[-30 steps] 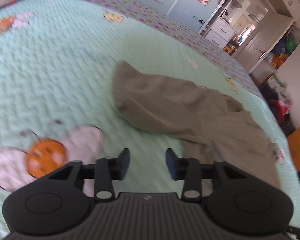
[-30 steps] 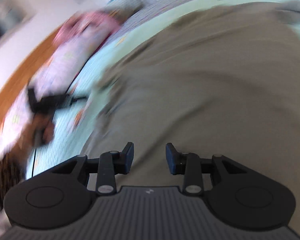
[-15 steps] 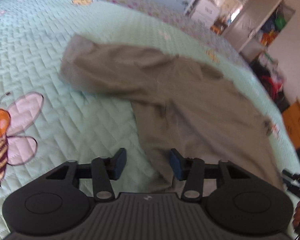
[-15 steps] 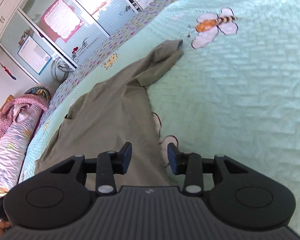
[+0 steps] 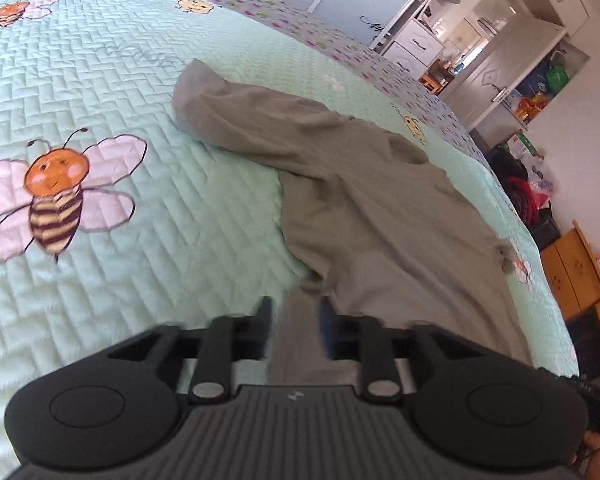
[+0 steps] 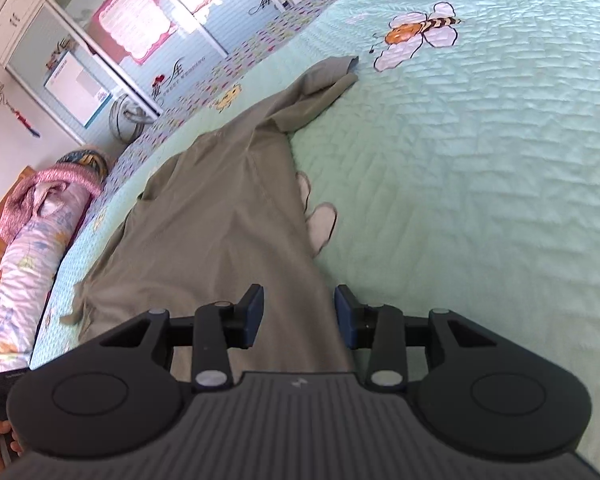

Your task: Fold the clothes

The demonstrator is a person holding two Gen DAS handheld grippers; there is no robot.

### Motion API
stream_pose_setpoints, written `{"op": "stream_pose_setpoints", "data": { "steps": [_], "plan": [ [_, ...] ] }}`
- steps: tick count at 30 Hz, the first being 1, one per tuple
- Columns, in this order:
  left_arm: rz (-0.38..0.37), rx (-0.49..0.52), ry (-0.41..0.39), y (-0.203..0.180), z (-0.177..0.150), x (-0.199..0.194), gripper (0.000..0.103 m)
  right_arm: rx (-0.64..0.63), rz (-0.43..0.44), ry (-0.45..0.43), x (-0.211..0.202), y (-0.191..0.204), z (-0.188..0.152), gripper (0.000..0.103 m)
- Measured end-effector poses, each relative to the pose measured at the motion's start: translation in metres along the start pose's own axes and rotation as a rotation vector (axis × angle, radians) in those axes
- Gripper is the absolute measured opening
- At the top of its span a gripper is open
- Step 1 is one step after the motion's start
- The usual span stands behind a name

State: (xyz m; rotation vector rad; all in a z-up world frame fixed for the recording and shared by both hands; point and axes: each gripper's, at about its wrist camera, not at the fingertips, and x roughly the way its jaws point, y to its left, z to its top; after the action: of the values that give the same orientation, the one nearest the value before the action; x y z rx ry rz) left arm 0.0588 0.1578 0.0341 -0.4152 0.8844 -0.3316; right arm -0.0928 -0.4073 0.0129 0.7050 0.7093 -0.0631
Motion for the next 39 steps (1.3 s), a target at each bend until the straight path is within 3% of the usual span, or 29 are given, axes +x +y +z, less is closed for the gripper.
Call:
{"op": "stream_pose_setpoints", "data": {
  "steps": [1, 7, 10, 15, 20, 25, 28, 31, 39],
  "plan": [
    [0.018, 0.011, -0.005, -0.002, -0.008, -0.006, 0.054, 0.007, 0.005, 0.008, -0.004, 0.000, -0.003, 0.042],
    [0.056, -0.008, 0.092, 0.004, -0.051, -0.026, 0.054, -0.003, 0.023, 0.045, -0.030, 0.004, -0.023, 0.046],
    [0.082, 0.044, 0.099, -0.002, -0.072, -0.036, 0.051, -0.007, 0.011, 0.057, -0.039, 0.001, -0.033, 0.046],
    [0.125, -0.012, 0.103, 0.002, -0.086, -0.054, 0.039, 0.022, 0.024, 0.030, -0.067, -0.006, -0.042, 0.046],
    [0.067, -0.039, 0.177, 0.007, -0.111, -0.075, 0.040, 0.007, 0.037, 0.061, -0.106, -0.023, -0.053, 0.046],
    [0.017, -0.156, 0.190, 0.024, -0.136, -0.094, 0.041, -0.042, 0.072, 0.248, -0.118, -0.041, -0.084, 0.047],
    [-0.004, -0.216, 0.189, 0.029, -0.143, -0.101, 0.040, -0.095, 0.114, 0.238, -0.125, -0.045, -0.096, 0.047],
    [0.007, -0.200, 0.209, 0.024, -0.148, -0.107, 0.040, 0.013, 0.158, 0.242, -0.130, -0.063, -0.095, 0.047],
    [-0.005, -0.256, 0.232, 0.030, -0.155, -0.116, 0.040, 0.124, 0.231, 0.322, -0.142, -0.090, -0.098, 0.046]
  ]
}}
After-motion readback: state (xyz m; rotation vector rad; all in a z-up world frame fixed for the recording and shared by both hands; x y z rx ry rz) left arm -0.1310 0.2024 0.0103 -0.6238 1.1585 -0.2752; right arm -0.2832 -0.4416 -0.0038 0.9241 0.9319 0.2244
